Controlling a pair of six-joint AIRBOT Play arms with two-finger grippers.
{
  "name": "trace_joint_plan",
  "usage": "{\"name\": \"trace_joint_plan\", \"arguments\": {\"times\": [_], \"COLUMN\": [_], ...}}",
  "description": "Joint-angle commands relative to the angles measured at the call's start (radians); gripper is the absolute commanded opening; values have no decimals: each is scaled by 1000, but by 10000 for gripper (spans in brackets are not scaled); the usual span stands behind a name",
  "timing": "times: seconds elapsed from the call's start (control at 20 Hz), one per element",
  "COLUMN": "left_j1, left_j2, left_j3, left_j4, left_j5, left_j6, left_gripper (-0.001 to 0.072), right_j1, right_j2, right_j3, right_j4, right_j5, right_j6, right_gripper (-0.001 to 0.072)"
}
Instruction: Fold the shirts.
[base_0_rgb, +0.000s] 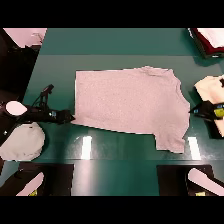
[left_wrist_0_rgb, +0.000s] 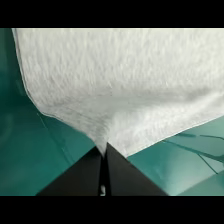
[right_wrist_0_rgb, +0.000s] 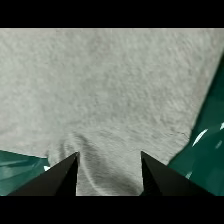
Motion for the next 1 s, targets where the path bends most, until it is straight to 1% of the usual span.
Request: {"name": "trace_joint_plan", "arguments": {"times": [0.0, 0.1, 0.2, 0.4, 0.65, 0.75, 0.8, 0.85, 0.9, 0.95], "left_j1": [0, 0, 0, 0, 0, 0, 0, 0, -1, 0], "left_j2": [1, 1, 1, 1, 1, 1, 1, 1, 1, 1], "left_j3": [52, 52, 52, 52, 52, 52, 52, 52, 52, 52], "left_j4": [23, 22, 22, 22, 23, 23, 23, 23, 19, 4], "left_j5": [34, 34, 35, 34, 35, 34, 33, 29, 18, 9], "left_j6": [12, 12, 12, 11, 12, 12, 12, 12, 8, 4], "left_gripper": [24, 24, 24, 24, 24, 24, 24, 24, 24, 24], "right_j1": [-139, -187, -190, -101, -25, -20, -20, -20, -20, -20], "right_j2": [1, 1, 1, 1, 1, 2, 2, 2, 8, 23], "right_j3": [-142, -199, -245, -294, -296, -296, -296, -295, -293, -291], "right_j4": [-14, -14, -13, -4, 77, 93, 92, 92, 94, 93], "right_j5": [-81, -109, -135, -203, -269, -264, -253, -240, -227, -220], "right_j6": [9, 7, 3, 3, 5, 4, 4, 2, 0, -1], "right_gripper": [432, 432, 432, 432, 430, 224, 175, 84, 11, 11]}}
